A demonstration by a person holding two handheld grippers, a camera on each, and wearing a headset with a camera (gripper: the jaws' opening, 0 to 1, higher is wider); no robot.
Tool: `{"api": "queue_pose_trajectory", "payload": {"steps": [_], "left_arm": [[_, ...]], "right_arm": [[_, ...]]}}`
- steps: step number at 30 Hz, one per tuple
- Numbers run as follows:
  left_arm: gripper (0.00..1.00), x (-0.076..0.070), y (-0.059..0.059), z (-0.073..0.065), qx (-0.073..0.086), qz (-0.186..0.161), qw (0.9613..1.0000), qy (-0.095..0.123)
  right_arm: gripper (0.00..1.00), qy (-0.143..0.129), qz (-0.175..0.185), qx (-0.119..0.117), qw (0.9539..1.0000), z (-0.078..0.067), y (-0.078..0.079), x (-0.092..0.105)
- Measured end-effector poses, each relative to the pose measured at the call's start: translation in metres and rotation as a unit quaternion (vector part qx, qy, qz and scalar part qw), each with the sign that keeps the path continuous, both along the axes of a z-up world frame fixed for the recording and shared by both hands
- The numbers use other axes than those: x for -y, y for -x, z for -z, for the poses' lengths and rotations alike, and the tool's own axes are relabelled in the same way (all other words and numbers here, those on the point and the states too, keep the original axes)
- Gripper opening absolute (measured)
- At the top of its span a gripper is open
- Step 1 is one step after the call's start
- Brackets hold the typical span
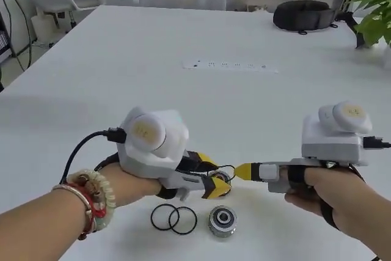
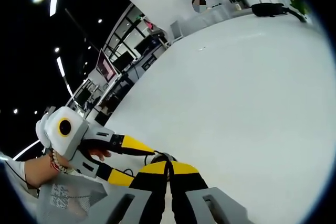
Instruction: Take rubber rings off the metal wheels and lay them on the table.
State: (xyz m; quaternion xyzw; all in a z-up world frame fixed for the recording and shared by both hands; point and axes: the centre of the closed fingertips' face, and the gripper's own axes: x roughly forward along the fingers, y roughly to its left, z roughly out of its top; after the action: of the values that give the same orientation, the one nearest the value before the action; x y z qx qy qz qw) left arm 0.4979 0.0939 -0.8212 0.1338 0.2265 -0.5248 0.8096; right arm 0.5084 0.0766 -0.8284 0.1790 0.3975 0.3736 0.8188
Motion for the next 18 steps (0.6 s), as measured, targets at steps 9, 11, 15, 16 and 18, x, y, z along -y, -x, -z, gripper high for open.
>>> {"api": "queue_pose_trajectory", "payload": {"steps": [9, 11, 15, 16, 18], "left_arm": [[0.30, 0.001, 0.001, -0.017, -0.011, -0.002, 0.9997, 0.020], [0.31, 0.001, 0.003, -0.019, -0.005, 0.002, 0.9998, 0.020], [0.33, 0.001, 0.006, -0.022, 0.001, 0.013, 0.9999, 0.010], [0.33, 0.002, 0.006, -0.023, 0.004, 0.015, 0.9998, 0.009], [0.34, 0.003, 0.008, -0.025, 0.005, 0.019, 0.9997, 0.013]], "right_arm": [[0.00, -0.001, 0.003, 0.004, 1.0000, -0.002, -0.003, 0.001], [0.00, -0.004, 0.004, 0.005, 1.0000, -0.003, -0.004, 0.001], [0.00, -0.007, 0.006, 0.008, 0.9999, -0.004, -0.006, 0.001], [0.00, -0.008, 0.006, 0.008, 0.9999, -0.005, -0.006, 0.002], [0.00, -0.009, 0.006, 0.009, 0.9999, -0.006, -0.007, 0.001]]}}
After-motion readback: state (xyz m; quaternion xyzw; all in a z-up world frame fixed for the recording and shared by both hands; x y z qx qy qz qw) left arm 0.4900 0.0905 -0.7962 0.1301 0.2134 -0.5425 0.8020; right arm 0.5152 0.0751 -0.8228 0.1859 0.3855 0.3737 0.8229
